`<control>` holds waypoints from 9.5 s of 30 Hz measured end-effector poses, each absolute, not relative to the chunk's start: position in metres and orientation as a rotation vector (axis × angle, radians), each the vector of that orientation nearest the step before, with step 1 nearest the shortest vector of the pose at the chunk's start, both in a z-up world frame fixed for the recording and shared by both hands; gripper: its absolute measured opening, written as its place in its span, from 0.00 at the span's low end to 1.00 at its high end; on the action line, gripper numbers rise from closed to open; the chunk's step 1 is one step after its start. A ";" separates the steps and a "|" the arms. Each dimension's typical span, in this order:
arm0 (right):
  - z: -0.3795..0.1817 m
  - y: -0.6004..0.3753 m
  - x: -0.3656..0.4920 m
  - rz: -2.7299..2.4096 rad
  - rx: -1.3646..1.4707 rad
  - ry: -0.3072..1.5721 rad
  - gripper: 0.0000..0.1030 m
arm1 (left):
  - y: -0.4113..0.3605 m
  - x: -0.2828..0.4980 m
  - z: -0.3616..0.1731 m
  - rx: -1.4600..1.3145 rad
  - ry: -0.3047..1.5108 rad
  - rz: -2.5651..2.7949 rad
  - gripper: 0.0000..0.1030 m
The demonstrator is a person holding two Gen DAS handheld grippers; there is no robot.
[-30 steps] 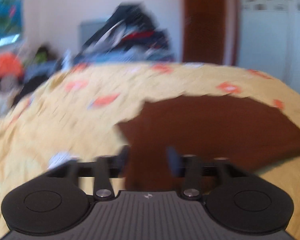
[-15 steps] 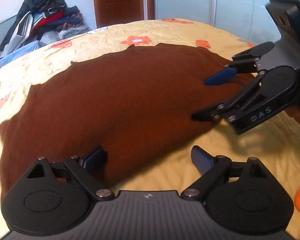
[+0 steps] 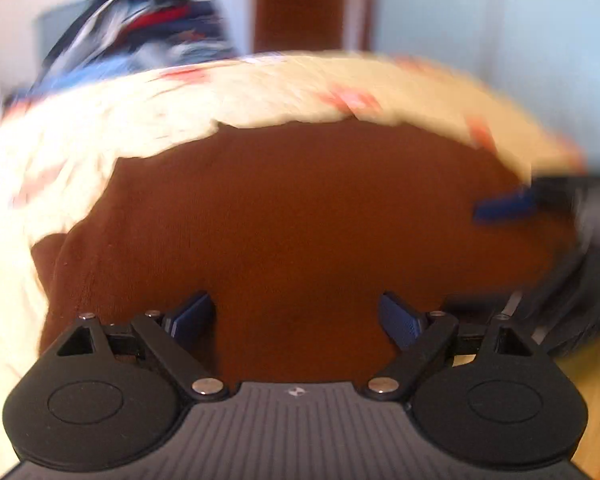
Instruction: Fold small clothes
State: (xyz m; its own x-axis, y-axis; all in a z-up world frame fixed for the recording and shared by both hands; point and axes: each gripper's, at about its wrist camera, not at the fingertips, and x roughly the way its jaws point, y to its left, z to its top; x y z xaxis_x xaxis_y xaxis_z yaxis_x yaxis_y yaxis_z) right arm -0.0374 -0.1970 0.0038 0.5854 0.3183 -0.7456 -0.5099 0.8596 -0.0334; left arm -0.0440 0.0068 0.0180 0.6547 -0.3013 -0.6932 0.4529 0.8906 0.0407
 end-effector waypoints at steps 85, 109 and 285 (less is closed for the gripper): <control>0.077 -0.112 0.091 0.908 0.382 1.103 1.00 | -0.047 -0.096 0.025 0.184 0.492 -0.023 0.07; 0.022 -0.375 0.067 0.548 0.402 0.961 0.23 | -0.222 -0.090 0.003 0.550 0.418 -0.536 0.07; 0.022 -0.241 0.103 0.476 0.079 0.849 0.99 | -0.043 -0.016 0.019 -0.002 0.711 -0.521 0.78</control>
